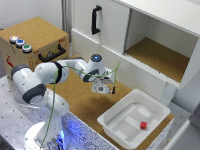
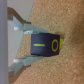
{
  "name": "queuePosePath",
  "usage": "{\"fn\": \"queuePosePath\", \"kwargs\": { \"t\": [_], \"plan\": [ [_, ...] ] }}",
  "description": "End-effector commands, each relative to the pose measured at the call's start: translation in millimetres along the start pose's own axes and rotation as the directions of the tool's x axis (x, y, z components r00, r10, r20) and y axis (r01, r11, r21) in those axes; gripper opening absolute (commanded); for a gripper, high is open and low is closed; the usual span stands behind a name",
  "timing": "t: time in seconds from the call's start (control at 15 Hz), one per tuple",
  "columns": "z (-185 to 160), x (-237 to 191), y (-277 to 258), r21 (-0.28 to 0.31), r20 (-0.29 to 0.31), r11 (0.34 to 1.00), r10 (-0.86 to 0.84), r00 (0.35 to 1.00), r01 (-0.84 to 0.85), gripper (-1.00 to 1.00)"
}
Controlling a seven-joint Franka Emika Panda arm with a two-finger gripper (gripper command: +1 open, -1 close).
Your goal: Place the purple block on top of the yellow block
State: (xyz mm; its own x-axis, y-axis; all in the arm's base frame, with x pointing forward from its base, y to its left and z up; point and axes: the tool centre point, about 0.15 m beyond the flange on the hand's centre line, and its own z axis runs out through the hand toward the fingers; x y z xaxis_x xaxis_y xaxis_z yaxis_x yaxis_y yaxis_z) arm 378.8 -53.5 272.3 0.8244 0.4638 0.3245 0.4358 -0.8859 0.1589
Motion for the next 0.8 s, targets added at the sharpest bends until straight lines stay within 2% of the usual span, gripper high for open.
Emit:
{"fn": "queuePosePath", "kwargs": {
  "t": [0.0,0.13,0.2,0.27,0.47,0.73],
  "plan": [
    [29.2,34.2,-15.2,-0.127,0.087,0.990,0.068,0.994,-0.056,-1.00],
    [34.7,43.3,-8.4,-0.105,0.121,0.990,0.112,0.986,-0.099,-1.00],
    [36.6,46.6,-6.1,-0.112,0.131,0.986,0.134,0.982,-0.120,-1.00],
    [40.9,48.2,-4.8,-0.076,0.149,0.988,0.145,0.978,-0.135,-1.00],
    [46.4,56.9,4.6,-0.085,0.185,0.980,0.192,0.964,-0.179,-1.00],
    [43.8,72.5,24.7,-0.082,0.190,0.973,0.226,0.955,-0.214,-1.00]
  ]
}}
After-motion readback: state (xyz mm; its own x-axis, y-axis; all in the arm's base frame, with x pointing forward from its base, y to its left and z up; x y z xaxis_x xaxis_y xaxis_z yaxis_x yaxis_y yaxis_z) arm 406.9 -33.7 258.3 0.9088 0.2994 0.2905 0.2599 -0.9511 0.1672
